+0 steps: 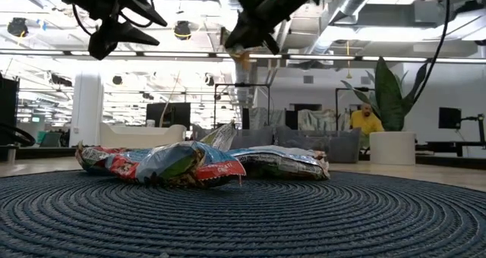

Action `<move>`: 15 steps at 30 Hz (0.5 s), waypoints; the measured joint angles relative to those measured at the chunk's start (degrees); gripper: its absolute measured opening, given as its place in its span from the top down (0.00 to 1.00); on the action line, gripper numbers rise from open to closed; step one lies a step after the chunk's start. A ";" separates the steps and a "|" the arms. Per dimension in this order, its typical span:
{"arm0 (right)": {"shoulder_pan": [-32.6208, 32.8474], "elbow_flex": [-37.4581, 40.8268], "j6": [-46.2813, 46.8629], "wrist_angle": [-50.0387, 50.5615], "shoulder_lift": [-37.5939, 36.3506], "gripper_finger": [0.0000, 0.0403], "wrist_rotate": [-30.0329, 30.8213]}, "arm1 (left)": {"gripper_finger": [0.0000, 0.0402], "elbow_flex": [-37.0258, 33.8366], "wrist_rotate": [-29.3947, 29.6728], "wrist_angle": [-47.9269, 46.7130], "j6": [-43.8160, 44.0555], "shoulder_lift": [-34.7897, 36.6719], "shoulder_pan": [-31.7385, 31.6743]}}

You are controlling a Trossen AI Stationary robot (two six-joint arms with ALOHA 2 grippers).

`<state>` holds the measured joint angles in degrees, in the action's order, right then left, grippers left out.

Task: Pick and place Granola Bars by type
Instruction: Put the orange granola bar into the left black transparent bin

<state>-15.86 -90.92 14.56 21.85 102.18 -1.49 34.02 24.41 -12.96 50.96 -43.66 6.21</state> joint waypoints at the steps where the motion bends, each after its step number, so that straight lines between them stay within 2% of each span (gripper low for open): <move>1: -1.20 -0.89 -0.01 0.62 0.52 0.89 0.05 | 0.57 0.00 0.47 0.44 -0.02 0.00 0.00; 7: -5.63 -6.37 -0.06 1.21 6.37 0.91 0.05 | 0.57 0.00 1.42 0.95 -0.13 0.00 0.00; 15: -7.04 -9.19 -0.10 5.29 10.70 0.89 -0.09 | 0.57 0.00 1.37 0.90 -0.17 0.02 0.00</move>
<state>-22.90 -100.12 14.46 27.13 112.88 -1.58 34.02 25.78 -12.05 50.78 -43.64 6.22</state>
